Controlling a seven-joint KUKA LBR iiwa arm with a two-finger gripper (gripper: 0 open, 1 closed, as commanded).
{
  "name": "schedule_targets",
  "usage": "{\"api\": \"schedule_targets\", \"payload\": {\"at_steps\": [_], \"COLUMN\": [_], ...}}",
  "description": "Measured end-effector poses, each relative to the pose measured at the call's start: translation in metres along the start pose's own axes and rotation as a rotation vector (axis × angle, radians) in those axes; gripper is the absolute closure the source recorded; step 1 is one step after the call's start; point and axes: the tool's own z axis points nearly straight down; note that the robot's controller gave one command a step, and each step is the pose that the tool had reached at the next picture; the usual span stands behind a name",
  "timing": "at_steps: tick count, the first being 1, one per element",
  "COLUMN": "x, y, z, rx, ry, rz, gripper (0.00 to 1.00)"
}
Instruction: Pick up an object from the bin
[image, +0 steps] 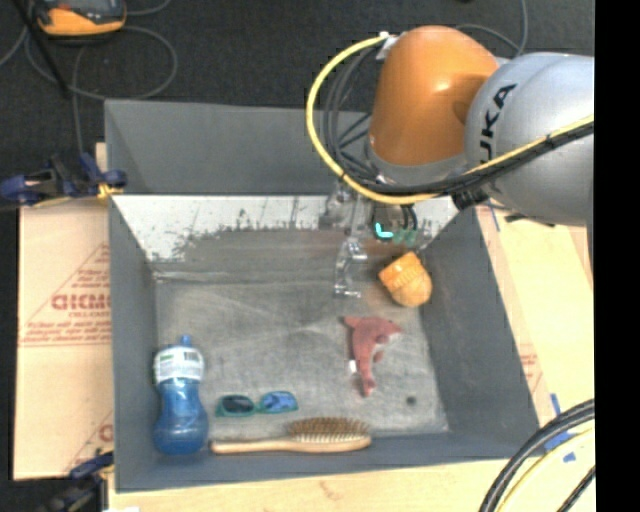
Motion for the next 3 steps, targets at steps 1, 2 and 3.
{"api": "schedule_targets", "payload": {"at_steps": [1,2,3], "x": [-0.001,0.023,0.036], "y": [0.0,-0.003,0.001], "z": [-0.005,0.037,0.105], "rx": [-0.001,0.001,0.001], "ry": [-0.008,-0.014,-0.011], "rz": [0.0,-0.048,-0.097], "gripper": [0.0,0.0,0.0]}}
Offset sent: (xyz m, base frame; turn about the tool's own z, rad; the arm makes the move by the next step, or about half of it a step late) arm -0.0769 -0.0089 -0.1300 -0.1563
